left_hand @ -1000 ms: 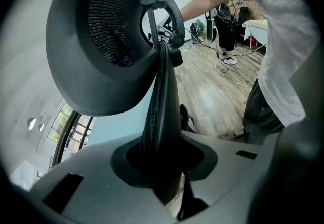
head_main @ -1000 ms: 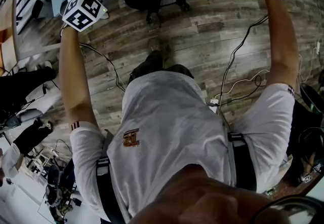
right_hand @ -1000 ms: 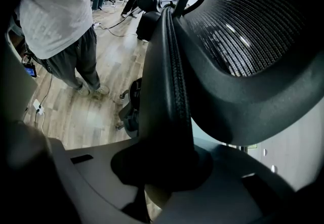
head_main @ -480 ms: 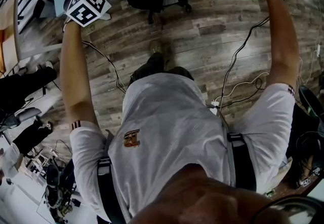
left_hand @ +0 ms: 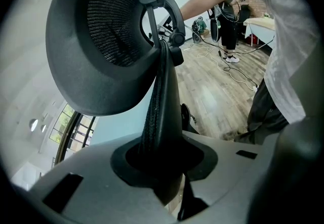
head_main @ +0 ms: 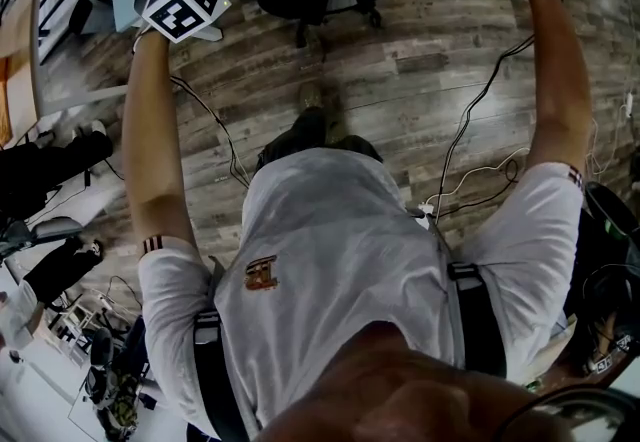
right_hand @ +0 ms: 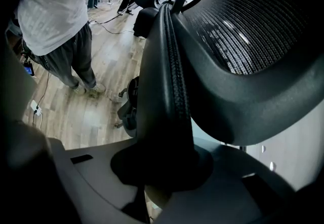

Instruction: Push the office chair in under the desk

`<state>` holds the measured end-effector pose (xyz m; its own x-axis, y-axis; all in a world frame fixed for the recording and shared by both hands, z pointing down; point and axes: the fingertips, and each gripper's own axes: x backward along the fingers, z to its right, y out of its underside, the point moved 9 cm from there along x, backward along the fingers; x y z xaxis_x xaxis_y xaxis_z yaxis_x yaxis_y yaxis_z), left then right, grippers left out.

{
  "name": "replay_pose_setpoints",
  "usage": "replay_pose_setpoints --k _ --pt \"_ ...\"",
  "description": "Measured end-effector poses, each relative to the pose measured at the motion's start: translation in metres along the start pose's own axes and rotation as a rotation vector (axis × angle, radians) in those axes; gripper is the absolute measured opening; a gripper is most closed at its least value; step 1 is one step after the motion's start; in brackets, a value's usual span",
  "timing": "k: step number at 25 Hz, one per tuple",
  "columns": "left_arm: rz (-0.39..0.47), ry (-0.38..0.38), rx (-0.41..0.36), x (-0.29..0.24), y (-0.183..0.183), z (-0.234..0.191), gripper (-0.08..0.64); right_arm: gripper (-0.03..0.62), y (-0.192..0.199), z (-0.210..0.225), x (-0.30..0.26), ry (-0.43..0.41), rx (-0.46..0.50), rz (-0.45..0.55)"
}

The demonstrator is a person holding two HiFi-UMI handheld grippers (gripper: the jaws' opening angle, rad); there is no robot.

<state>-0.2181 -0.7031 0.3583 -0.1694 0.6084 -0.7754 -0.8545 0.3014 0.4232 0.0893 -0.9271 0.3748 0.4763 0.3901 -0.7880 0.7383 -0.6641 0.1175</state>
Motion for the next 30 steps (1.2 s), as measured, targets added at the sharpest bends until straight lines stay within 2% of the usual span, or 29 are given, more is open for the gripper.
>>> replay_pose_setpoints --k 19,24,27,30 --pt "-0.036 -0.022 -0.014 -0.014 0.004 -0.023 0.107 0.080 0.005 0.019 -0.015 0.019 -0.011 -0.008" --pt "-0.044 -0.106 -0.019 -0.020 0.004 -0.022 0.141 0.103 0.006 0.018 -0.018 0.076 -0.053 -0.019" --pt "-0.042 -0.151 -0.014 -0.017 0.006 -0.018 0.225 0.186 0.005 0.017 -0.013 0.114 -0.100 -0.057" --pt "-0.026 -0.224 -0.014 0.000 0.006 -0.013 0.261 0.218 0.004 0.014 0.004 0.159 -0.137 -0.069"
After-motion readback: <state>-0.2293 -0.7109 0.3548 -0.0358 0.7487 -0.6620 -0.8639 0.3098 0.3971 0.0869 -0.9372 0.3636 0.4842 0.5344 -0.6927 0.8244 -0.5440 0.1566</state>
